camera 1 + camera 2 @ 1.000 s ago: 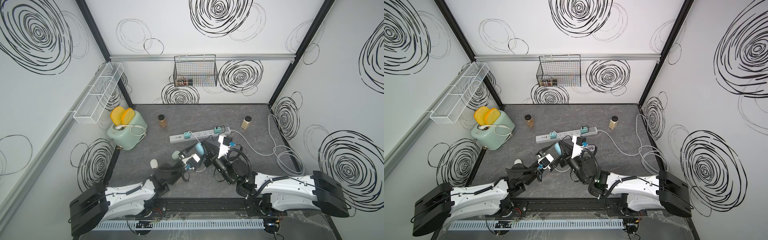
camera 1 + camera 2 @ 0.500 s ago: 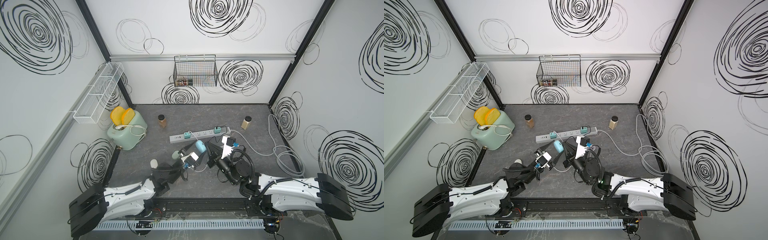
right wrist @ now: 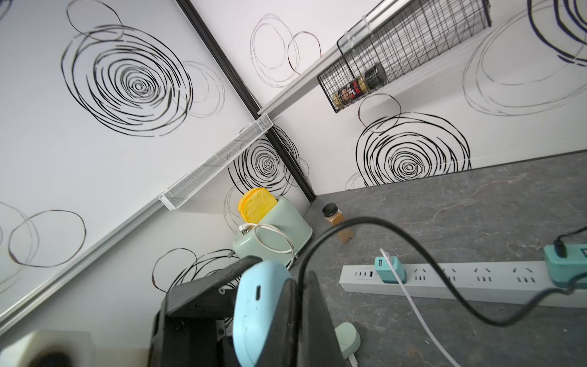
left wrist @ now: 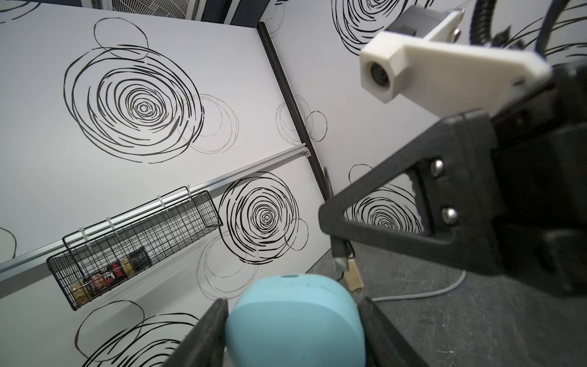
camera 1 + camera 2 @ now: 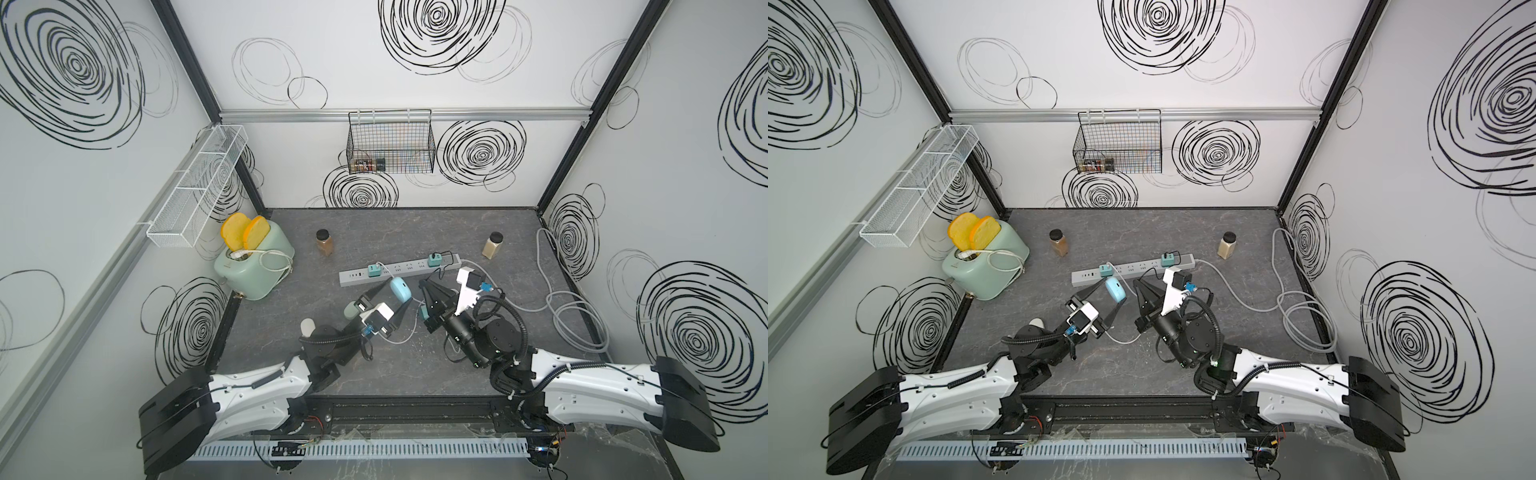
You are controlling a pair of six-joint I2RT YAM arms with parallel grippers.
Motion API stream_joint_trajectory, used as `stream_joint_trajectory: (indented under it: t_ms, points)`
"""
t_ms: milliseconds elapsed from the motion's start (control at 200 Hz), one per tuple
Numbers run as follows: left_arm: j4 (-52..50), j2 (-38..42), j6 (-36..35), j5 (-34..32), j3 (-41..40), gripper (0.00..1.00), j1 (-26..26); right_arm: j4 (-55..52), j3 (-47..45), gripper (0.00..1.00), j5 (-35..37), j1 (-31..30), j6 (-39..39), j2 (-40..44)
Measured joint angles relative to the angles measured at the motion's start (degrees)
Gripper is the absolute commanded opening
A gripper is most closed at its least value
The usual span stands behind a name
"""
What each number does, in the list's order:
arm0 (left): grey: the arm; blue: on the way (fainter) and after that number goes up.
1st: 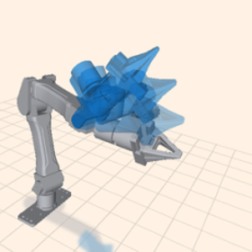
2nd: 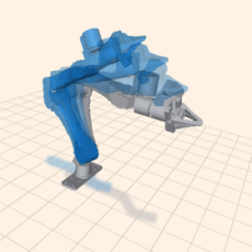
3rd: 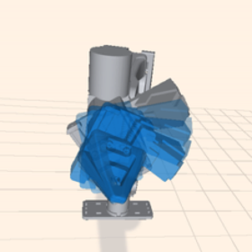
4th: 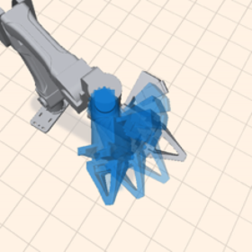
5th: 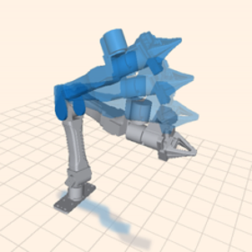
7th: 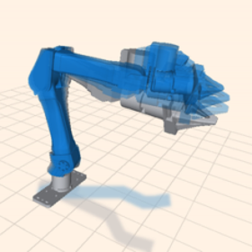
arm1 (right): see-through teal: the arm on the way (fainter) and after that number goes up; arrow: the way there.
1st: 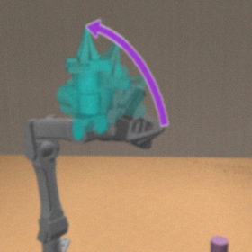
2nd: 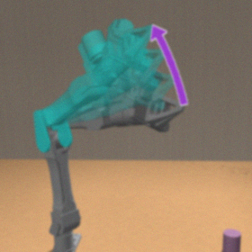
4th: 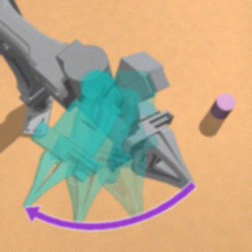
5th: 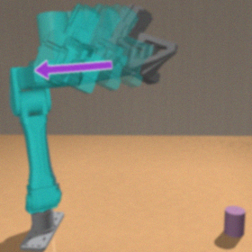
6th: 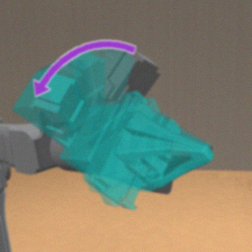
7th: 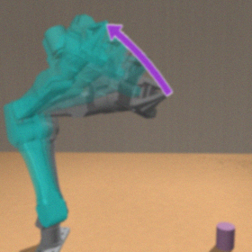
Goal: Charge the bluetooth headset
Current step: Insert the charging cable into the bluetooth headset.
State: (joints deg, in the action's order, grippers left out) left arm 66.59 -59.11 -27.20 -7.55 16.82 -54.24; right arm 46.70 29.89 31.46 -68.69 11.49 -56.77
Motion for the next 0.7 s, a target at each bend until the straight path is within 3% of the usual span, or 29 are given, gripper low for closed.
stream_joint_trajectory:
  t_ms: [695]
  points:
    - [1.0,-2.7,0.4,2.3,-0.2,0.10,0.0,0.1,3.4,0.09,-5.3,0.3,-1.2,-4.3]
